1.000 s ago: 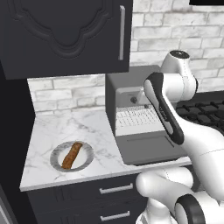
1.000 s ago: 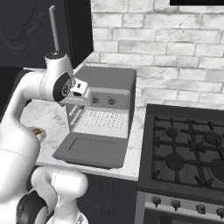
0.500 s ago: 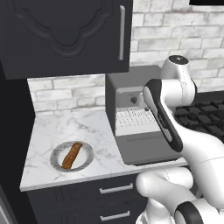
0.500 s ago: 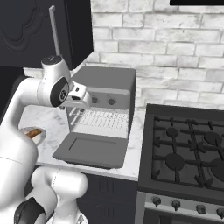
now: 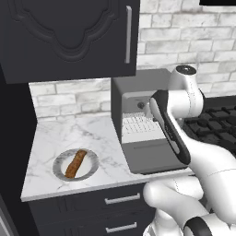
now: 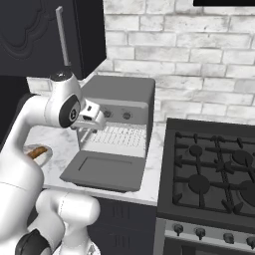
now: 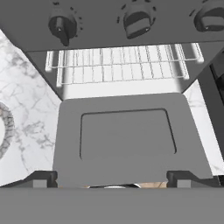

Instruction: Pull the toaster oven rack outwards. Pick up the baguette from the plate and place it on the toaster oven rack. Close the toaster oven door fully and set the temperature to the lowest setting.

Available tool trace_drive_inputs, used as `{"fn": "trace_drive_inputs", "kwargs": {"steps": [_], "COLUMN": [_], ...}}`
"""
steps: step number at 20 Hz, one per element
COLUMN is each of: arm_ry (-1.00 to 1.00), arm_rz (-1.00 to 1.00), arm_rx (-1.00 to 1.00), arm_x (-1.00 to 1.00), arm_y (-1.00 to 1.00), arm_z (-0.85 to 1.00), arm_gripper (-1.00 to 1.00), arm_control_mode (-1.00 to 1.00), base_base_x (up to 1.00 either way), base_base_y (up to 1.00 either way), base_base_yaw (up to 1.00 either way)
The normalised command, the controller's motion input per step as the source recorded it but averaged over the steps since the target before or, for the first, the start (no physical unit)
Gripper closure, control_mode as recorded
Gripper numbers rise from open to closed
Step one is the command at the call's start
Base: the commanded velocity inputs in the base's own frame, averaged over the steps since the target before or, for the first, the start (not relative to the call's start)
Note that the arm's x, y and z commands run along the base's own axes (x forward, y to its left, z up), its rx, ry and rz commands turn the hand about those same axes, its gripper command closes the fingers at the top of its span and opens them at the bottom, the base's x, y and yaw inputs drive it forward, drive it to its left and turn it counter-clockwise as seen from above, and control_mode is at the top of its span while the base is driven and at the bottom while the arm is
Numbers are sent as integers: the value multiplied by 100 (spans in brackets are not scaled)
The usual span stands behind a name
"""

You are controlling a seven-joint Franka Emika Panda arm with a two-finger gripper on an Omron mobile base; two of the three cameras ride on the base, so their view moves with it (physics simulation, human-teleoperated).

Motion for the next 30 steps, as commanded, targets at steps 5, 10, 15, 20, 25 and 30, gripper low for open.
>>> {"fn": "trace_drive_inputs", "kwargs": {"steps": [5,10,15,20,25,30], "arm_ry": [-1,-4,-4,-1,0,0], "arm_rz": [-8,-8,-3,0,0,0], "arm_rx": [0,0,-1,-3,-3,-3], "arm_x": [0,0,0,0,0,5], "arm_y": [-7,-22,-25,-21,-18,-8], "arm_z": [-28,-30,-27,-17,-10,-1], "arm_gripper": [-100,-100,-100,-100,-100,-100], "arm_control_mode": [-100,-100,-100,-100,-100,-100], "base_base_x": [0,0,0,0,0,0], "base_base_y": [0,0,0,0,0,0], "base_base_yaw": [0,0,0,0,0,0]}}
